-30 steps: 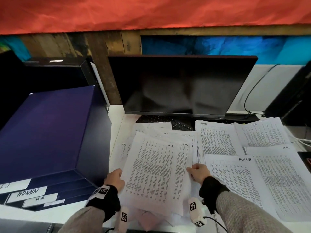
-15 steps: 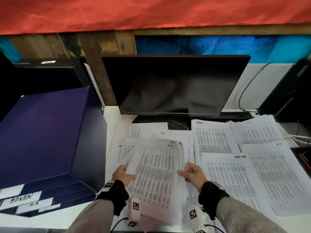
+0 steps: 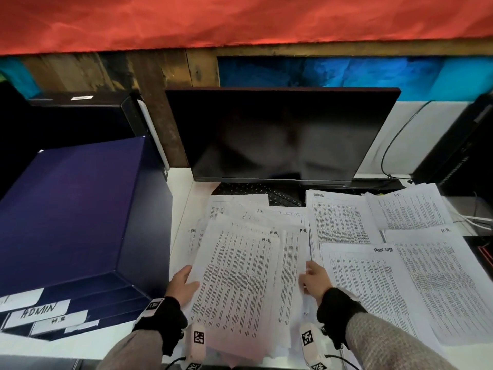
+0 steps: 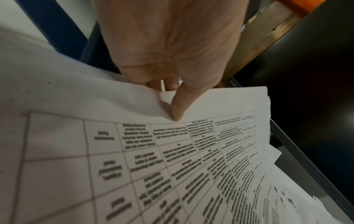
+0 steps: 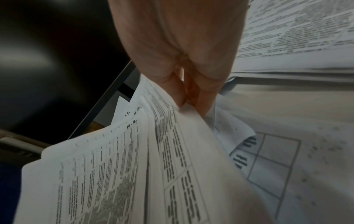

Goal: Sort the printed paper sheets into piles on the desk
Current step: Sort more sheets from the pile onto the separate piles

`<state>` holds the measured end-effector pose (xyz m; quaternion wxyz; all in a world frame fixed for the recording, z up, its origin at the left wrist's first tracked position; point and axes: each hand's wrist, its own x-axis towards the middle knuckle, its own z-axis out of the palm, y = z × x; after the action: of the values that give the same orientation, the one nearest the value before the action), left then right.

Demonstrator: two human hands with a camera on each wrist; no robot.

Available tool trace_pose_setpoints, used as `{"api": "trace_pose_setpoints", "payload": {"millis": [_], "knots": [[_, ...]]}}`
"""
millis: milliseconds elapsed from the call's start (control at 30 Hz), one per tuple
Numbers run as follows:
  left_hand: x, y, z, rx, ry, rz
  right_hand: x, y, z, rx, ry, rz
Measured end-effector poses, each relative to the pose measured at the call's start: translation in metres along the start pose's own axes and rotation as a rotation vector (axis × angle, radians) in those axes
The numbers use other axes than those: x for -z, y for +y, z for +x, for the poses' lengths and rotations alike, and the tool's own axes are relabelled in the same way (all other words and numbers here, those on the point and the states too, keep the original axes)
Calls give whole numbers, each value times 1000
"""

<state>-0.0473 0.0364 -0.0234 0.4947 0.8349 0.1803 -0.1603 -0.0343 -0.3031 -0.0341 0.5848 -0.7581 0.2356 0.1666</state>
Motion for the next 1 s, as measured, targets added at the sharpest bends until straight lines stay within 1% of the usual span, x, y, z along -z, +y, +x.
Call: {"api": "trace_pose_setpoints", "payload": {"millis": [67,233,300,367,467,533,567,600,633,667,700,767,800,833,900,933,967,1000], "knots": [[0,1,-2,-6,-1,-5,-4,-3,-7,0,-97,16],[-5,9,-3,53,2,-39,-17,-12,-20,63,-161,-15],[-7,13,-4,65,4,-60,-20,-19,-29,56,-196,22],[-9,16,-5,72,37,-103,-23,-24,-36,37,-233,51],[-9,16,-8,52,94,-166,-26,-24,-36,-25,-232,130],[-9,12,-5,37,59,-198,-27,-28,-38,-90,-215,287],[-9,10,-3,22,35,-188,-26,-29,-40,-129,-244,356],[-10,9,-2,-2,7,-171,-26,-32,-44,-138,-314,393],[-11,10,-1,-30,-21,-153,-26,-34,-47,-132,-364,347],[-13,11,1,-64,-48,-134,-27,-35,-50,-95,-407,273],[-16,15,1,-101,-80,-111,-28,-32,-51,-61,-400,207],[-22,19,6,-141,-101,-32,-33,-26,-48,-8,-322,128],[-25,22,10,-151,-67,25,-36,-22,-44,-5,-278,127],[-27,25,15,-148,-2,110,-39,-19,-41,-18,-227,130],[-26,30,24,-82,170,357,-41,-14,-36,-69,-128,139],[-24,30,27,-28,217,480,-41,-12,-35,-96,-108,159],[-21,30,31,16,219,552,-40,-10,-33,-118,-97,173],[-18,28,34,53,190,585,-38,-7,-32,-130,-90,175]]}}
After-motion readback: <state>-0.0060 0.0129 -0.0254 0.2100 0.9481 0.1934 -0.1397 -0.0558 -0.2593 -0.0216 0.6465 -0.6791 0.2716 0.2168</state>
